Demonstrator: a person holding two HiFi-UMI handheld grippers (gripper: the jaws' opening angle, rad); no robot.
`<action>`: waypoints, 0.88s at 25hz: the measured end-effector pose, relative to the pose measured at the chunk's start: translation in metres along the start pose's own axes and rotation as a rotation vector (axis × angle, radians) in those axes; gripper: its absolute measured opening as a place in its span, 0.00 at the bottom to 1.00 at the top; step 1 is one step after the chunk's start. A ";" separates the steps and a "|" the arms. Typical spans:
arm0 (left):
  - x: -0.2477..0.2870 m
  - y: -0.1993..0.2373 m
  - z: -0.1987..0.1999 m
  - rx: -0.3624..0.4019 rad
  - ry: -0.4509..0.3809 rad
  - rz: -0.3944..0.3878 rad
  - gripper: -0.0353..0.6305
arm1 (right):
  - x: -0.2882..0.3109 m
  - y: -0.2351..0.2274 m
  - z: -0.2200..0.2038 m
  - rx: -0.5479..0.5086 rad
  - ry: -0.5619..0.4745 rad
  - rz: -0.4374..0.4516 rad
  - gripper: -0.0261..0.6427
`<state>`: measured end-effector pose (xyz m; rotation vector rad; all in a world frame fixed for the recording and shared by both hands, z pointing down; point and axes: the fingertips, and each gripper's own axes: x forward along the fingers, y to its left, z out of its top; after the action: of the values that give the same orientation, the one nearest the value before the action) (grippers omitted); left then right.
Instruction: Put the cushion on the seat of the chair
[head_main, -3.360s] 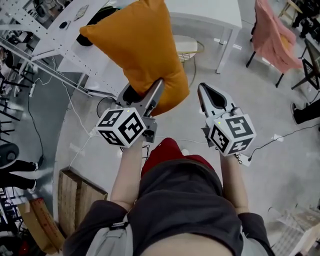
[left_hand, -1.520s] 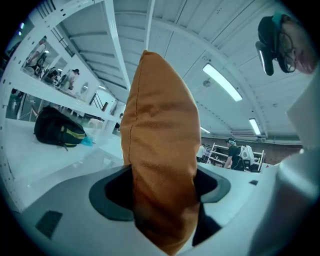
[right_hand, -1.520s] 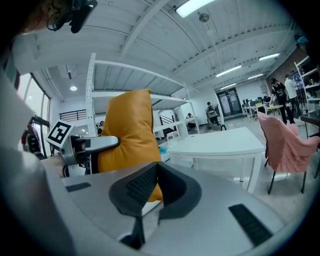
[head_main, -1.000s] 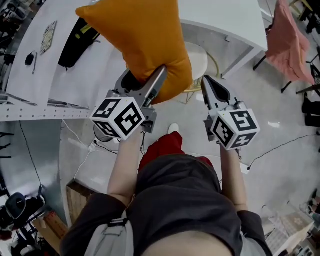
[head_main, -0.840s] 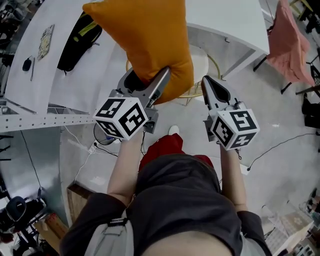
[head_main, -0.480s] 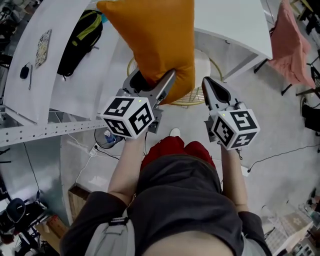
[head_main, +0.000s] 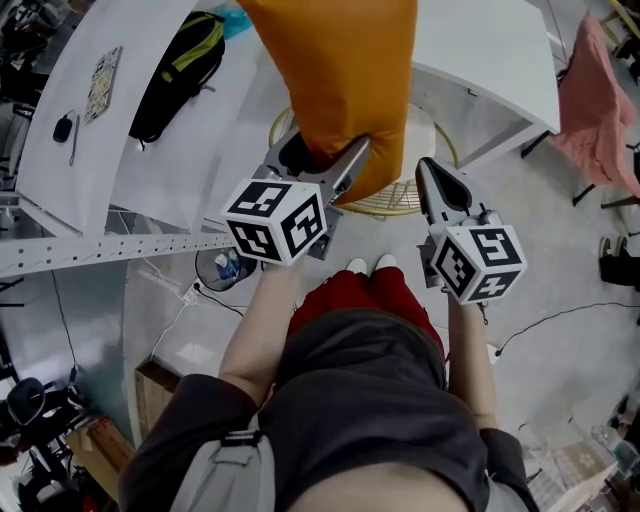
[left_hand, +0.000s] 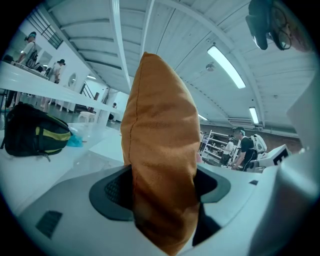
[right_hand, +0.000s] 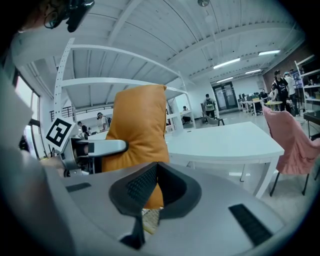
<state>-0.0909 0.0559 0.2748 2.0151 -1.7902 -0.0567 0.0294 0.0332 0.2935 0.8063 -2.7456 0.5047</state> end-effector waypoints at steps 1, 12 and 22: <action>0.001 0.000 -0.001 -0.002 0.002 0.003 0.58 | 0.000 -0.003 0.000 0.004 0.002 -0.003 0.06; 0.024 -0.016 0.006 0.011 -0.013 0.026 0.58 | -0.011 -0.048 0.021 0.007 -0.010 -0.017 0.06; 0.059 -0.033 0.006 0.081 0.011 0.046 0.58 | -0.019 -0.084 0.027 0.040 -0.041 0.004 0.06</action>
<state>-0.0523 -0.0003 0.2725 2.0245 -1.8582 0.0419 0.0882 -0.0340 0.2849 0.8300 -2.7837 0.5516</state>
